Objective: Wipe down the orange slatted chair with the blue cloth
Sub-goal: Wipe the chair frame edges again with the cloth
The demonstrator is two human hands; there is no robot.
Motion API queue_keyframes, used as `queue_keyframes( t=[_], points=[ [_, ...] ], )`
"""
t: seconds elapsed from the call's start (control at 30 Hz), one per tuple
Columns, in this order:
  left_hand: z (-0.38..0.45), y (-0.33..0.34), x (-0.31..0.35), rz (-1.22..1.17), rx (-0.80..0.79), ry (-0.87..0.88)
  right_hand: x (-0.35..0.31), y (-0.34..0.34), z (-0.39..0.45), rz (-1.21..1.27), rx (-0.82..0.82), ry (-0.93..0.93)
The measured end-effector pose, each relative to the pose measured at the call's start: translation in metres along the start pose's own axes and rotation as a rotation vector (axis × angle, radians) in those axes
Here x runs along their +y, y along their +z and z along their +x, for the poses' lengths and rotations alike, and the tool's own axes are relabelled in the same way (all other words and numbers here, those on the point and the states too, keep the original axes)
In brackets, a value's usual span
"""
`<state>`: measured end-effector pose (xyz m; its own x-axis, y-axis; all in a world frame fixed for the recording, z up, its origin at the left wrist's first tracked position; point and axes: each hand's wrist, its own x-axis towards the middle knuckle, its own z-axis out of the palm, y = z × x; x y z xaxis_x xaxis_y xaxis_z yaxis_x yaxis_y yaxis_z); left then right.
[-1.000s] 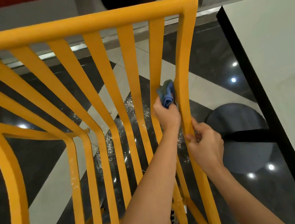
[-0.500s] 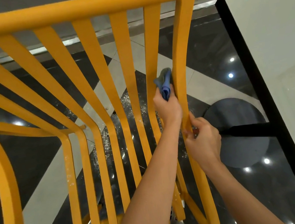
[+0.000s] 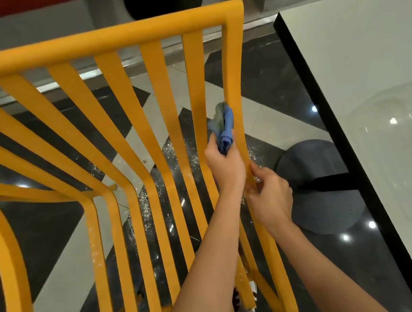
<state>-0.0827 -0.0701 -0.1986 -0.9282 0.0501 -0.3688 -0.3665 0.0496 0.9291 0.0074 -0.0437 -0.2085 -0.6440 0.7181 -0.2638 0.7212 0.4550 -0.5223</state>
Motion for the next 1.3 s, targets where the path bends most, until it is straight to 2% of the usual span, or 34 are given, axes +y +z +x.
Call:
queue_keyframes(
  t=[0.1, 0.23, 0.33, 0.4, 0.43, 0.53, 0.6, 0.73, 0.77, 0.87, 0.93, 1.0, 1.1, 1.23, 1.3],
  points=[
    [-0.012, -0.005, -0.003, 0.009, -0.034, 0.015, 0.000, -0.003, -0.002, 0.042, -0.008, 0.015],
    [-0.047, -0.033, -0.030, 0.048, -0.128, -0.144, 0.000, -0.017, 0.000, 0.136, -0.100, 0.086],
    [-0.039, -0.039, -0.006, 0.024, -0.080, -0.078, -0.005, -0.029, -0.008, 0.396, -0.065, 0.177],
    [-0.029, -0.034, 0.020, -0.012, -0.041, 0.031, -0.018, -0.038, -0.014, 0.646, -0.028, 0.207],
    [-0.029, -0.030, 0.031, -0.012, -0.069, 0.099, -0.028, -0.041, -0.016, 0.741, -0.038, 0.201],
    [-0.039, -0.015, 0.049, 0.078, -0.248, 0.285, -0.058, -0.053, -0.012, 1.051, -0.185, 0.157],
    [-0.046, -0.002, 0.052, 0.162, -0.342, 0.363, -0.069, -0.065, 0.000, 1.304, -0.258, 0.214],
    [-0.042, 0.004, 0.070, 0.368, -0.618, 0.305, -0.075, -0.087, 0.026, 1.490, -0.252, 0.207],
    [-0.037, 0.000, 0.075, 0.357, -0.664, 0.306, -0.075, -0.089, 0.036, 1.537, -0.276, 0.222],
    [-0.020, -0.012, 0.087, 0.201, -0.606, 0.272, -0.084, -0.093, 0.072, 1.464, -0.209, 0.252],
    [-0.009, -0.012, 0.087, 0.272, -0.536, 0.245, -0.096, -0.090, 0.092, 1.317, -0.129, 0.221],
    [-0.001, -0.010, 0.086, 0.303, -0.512, 0.188, -0.110, -0.086, 0.105, 1.114, -0.062, 0.125],
    [0.008, -0.004, 0.091, 0.180, -0.536, 0.099, -0.136, -0.089, 0.124, 0.873, -0.011, -0.050],
    [0.012, -0.002, 0.093, 0.081, -0.540, 0.088, -0.136, -0.084, 0.131, 0.894, -0.032, -0.185],
    [0.015, -0.004, 0.089, 0.054, -0.543, 0.096, -0.111, -0.065, 0.122, 0.890, -0.069, -0.163]
  ],
)
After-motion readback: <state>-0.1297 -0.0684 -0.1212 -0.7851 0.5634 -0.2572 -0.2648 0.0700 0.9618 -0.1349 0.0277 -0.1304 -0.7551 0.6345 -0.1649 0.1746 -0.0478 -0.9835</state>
